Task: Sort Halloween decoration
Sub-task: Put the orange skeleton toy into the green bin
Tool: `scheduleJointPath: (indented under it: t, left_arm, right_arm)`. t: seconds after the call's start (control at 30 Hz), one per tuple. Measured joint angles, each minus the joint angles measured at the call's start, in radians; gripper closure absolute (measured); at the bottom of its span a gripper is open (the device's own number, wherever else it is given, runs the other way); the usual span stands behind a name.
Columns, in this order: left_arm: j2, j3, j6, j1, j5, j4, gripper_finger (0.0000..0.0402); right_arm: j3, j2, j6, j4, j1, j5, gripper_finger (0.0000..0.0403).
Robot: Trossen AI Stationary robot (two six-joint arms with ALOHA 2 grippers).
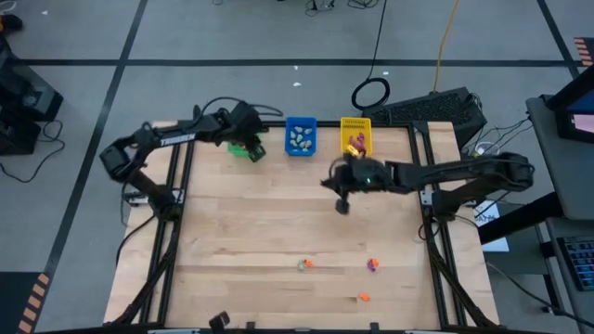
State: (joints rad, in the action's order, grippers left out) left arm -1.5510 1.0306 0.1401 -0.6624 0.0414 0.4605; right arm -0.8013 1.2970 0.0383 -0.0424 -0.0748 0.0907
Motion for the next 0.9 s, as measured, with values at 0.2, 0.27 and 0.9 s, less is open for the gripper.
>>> scheduleJointPath:
  t: [0.2, 0.27, 0.9]
  left_arm:
    - [0.173, -0.153, -0.076, 0.158, -0.001, -0.217, 0.0363]
    - [0.222, -0.199, -0.106, 0.21, -0.002, -0.29, 0.038]
    - [0.335, -0.412, -0.188, 0.582, 0.149, -0.638, 0.0398]
  right_arm:
    - [-0.001, -0.077, 0.25, 0.371, 0.191, 0.071, 0.0403]
    - [0.0, -0.08, 0.363, 0.458, 0.257, 0.07, 0.0403]
    - [0.0, 0.072, 1.307, 0.682, 0.728, -0.104, 0.0336]
